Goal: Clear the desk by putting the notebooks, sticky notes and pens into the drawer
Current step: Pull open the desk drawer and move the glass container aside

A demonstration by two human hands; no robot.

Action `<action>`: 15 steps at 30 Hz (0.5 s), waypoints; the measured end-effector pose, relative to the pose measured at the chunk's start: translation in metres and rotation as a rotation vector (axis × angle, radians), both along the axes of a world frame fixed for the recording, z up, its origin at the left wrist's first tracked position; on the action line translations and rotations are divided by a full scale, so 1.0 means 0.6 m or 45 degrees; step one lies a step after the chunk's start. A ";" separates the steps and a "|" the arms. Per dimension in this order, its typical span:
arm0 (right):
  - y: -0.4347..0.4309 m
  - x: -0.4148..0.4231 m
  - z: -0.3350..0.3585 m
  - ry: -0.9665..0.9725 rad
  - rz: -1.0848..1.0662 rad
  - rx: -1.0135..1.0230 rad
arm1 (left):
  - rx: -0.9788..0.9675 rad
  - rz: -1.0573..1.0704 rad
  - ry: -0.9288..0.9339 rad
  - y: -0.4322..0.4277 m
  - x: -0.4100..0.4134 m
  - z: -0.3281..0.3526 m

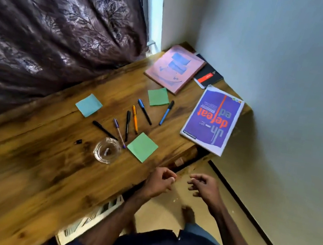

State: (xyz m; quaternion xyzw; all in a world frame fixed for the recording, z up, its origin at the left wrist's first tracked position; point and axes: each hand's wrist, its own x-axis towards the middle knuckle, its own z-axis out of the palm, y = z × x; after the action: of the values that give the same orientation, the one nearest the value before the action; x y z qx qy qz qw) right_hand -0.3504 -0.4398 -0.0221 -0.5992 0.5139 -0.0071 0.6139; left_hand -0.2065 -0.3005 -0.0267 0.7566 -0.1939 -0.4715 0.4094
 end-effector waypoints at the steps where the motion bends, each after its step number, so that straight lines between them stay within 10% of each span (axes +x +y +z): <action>1: -0.017 0.003 -0.009 -0.011 -0.020 0.077 | 0.029 0.078 0.068 -0.012 -0.001 -0.008; 15: -0.334 0.035 -0.218 -0.289 -0.510 0.945 | -0.322 1.898 1.329 -0.240 -0.114 -0.218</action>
State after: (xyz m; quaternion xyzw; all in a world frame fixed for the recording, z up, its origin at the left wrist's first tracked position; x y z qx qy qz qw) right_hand -0.3294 -0.6405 -0.1526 -0.2218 0.5169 -0.0068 0.8268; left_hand -0.2746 -0.4444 -0.1576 0.3267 0.5034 -0.3426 0.7229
